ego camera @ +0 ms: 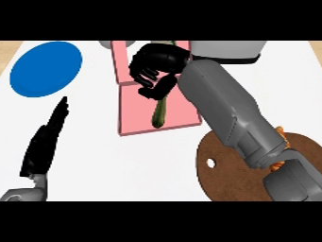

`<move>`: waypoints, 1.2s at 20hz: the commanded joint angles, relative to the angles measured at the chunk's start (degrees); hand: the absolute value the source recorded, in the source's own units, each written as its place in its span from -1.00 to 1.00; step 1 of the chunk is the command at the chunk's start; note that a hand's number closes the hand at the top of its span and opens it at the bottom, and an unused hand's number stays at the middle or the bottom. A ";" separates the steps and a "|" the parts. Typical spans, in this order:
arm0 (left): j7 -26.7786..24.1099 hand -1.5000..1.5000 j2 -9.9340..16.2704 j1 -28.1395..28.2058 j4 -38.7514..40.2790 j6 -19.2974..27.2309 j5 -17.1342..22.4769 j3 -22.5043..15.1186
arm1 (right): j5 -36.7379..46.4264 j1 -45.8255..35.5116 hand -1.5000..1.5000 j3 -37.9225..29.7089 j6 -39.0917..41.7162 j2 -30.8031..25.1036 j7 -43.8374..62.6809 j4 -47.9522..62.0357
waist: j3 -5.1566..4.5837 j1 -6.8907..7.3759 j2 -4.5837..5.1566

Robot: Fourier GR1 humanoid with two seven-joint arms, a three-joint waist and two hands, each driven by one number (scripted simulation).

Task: Pick the squash from the cutting board and place it in the cardboard box

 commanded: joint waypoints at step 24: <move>-0.23 0.00 -1.67 -0.87 -0.46 0.31 -1.30 -1.21 | -33.10 -5.02 -1.00 -21.12 9.16 -6.69 10.75 12.85 | 0.02 2.02 1.43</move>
